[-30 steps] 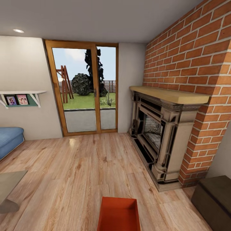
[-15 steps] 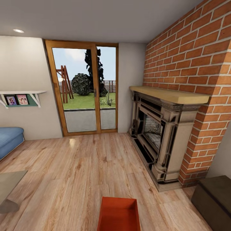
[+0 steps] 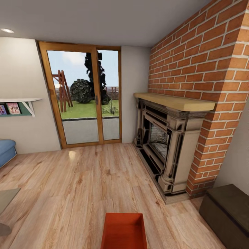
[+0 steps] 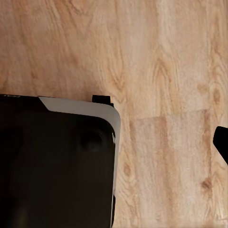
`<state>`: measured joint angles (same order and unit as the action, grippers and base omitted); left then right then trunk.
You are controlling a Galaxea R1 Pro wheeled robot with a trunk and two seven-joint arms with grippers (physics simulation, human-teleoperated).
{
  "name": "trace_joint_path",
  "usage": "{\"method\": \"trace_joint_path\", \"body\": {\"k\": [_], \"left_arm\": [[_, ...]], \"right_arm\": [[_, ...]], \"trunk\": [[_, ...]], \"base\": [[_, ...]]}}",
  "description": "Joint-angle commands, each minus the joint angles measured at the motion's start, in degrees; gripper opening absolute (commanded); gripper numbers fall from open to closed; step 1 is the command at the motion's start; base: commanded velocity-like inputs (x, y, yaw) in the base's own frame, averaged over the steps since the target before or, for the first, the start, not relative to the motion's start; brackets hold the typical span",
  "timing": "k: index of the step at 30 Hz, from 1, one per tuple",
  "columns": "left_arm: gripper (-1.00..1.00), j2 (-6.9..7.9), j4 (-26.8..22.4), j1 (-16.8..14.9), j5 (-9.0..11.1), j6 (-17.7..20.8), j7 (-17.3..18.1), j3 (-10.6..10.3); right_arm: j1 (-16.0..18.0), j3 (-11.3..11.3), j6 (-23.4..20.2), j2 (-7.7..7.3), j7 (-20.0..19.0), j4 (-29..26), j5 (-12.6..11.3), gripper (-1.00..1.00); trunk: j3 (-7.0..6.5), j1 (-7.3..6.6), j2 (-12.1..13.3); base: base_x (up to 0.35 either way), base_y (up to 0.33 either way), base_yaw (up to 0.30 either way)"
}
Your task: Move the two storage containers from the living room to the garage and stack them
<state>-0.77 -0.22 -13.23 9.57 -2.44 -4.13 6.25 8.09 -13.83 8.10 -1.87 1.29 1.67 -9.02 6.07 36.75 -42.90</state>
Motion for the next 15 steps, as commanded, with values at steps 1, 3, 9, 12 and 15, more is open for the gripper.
{"method": "trace_joint_path", "body": {"k": [1, 3, 9, 12, 15], "left_arm": [[1.00, -0.02, 0.0, 0.0, 0.1, -0.2, -0.1, 0.4], [1.00, -0.02, 0.0, 0.0, 0.1, -0.2, -0.1, 0.4], [1.00, -0.02, 0.0, 0.0, 0.1, -0.2, -0.1, 0.4], [1.00, -0.02, 0.0, 0.0, 0.1, -0.2, -0.1, 0.4], [1.00, -0.02, 0.0, 0.0, 0.1, -0.2, -0.1, 0.4]], "right_arm": [[0.1, -0.5, 0.3, 0.02, 0.0, 0.2, -0.6, 1.00], [0.1, -0.5, 0.3, 0.02, 0.0, 0.2, -0.6, 1.00], [0.1, -0.5, 0.3, 0.02, 0.0, 0.2, -0.6, 1.00], [0.1, -0.5, 0.3, 0.02, 0.0, 0.2, -0.6, 1.00], [0.1, -0.5, 0.3, 0.02, 0.0, 0.2, -0.6, 1.00]], "trunk": [[0.09, 0.01, -0.1], [0.09, 0.01, -0.1], [0.09, 0.01, -0.1], [0.09, 0.01, -0.1], [0.09, 0.01, -0.1]], "base": [[0.000, 0.000, 0.000], [0.000, 0.000, 0.000], [0.000, 0.000, 0.000], [0.000, 0.000, 0.000], [0.000, 0.000, 0.000]]}}
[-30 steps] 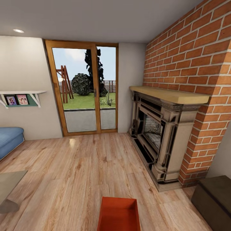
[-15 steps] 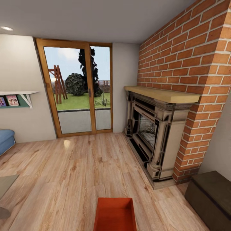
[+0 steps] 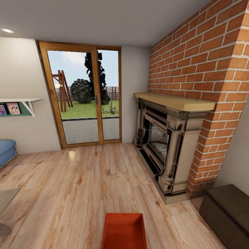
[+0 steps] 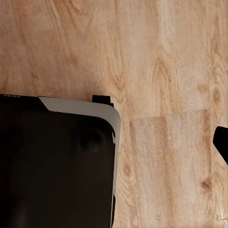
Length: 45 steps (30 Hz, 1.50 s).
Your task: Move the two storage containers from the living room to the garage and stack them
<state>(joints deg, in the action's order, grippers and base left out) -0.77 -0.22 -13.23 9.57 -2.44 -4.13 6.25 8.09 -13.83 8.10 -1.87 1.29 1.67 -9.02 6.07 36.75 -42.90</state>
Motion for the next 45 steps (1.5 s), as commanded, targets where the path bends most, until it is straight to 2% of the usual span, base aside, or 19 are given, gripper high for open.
{"method": "trace_joint_path", "body": {"k": [1, 21, 45], "left_arm": [[1.00, -0.02, 0.0, 0.0, 0.1, -0.2, -0.1, 0.4], [1.00, -0.02, 0.0, 0.0, 0.1, -0.2, -0.1, 0.4], [1.00, -0.02, 0.0, 0.0, 0.1, -0.2, -0.1, 0.4]], "right_arm": [[0.1, -0.5, 0.3, 0.02, 0.0, 0.2, -0.6, 1.00], [0.1, -0.5, 0.3, 0.02, 0.0, 0.2, -0.6, 1.00], [0.1, -0.5, 0.3, 0.02, 0.0, 0.2, -0.6, 1.00]], "trunk": [[0.09, 0.01, -0.1], [0.09, 0.01, -0.1], [4.40, 5.28, -9.7]], "base": [[0.000, 0.000, 0.000], [0.000, 0.000, 0.000], [0.000, 0.000, 0.000]]}}
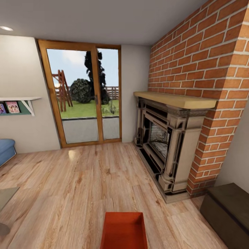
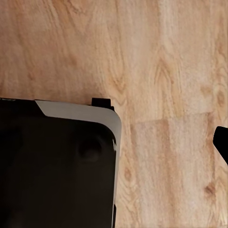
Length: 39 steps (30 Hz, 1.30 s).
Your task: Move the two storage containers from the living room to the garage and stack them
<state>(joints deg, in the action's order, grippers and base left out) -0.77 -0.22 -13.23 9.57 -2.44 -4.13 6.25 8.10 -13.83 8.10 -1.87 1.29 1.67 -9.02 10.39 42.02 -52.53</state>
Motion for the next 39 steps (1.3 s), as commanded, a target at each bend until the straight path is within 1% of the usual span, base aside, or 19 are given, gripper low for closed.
{"method": "trace_joint_path", "body": {"k": [1, 39], "left_arm": [[1.00, -0.02, 0.0, 0.0, 0.1, -0.2, -0.1, 0.4], [1.00, -0.02, 0.0, 0.0, 0.1, -0.2, -0.1, 0.4]], "right_arm": [[0.1, -0.5, 0.3, 0.02, 0.0, 0.2, -0.6, 1.00], [0.1, -0.5, 0.3, 0.02, 0.0, 0.2, -0.6, 1.00]], "trunk": [[0.27, 0.23, -0.5], [7.09, 8.58, -15.7]], "base": [[0.000, 0.000, 0.000], [0.000, 0.000, 0.000]]}}
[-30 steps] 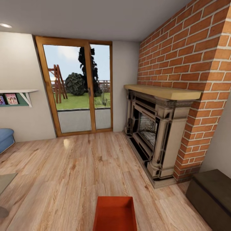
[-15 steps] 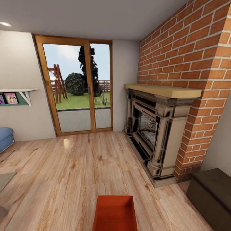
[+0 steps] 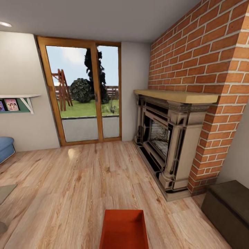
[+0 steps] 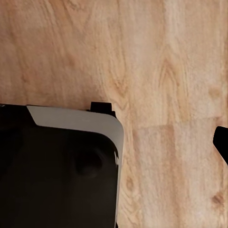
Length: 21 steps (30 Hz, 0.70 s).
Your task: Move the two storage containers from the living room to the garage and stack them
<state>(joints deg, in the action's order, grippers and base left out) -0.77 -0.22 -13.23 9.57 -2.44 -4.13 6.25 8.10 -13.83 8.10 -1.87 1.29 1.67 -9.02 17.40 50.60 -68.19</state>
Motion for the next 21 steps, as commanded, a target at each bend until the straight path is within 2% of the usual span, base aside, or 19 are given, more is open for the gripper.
{"method": "trace_joint_path", "body": {"k": [1, 21], "left_arm": [[1.00, -0.02, 0.0, 0.0, 0.1, -0.2, -0.1, 0.4], [1.00, -0.02, 0.0, 0.0, 0.1, -0.2, -0.1, 0.4]], "right_arm": [[0.1, -0.5, 0.3, 0.02, 0.0, 0.2, -0.6, 1.00], [0.1, -0.5, 0.3, 0.02, 0.0, 0.2, -0.6, 1.00]], "trunk": [[0.25, 0.23, -0.5], [3.84, 4.62, -8.5]], "base": [[0.000, 0.000, 0.000], [0.000, 0.000, 0.000]]}}
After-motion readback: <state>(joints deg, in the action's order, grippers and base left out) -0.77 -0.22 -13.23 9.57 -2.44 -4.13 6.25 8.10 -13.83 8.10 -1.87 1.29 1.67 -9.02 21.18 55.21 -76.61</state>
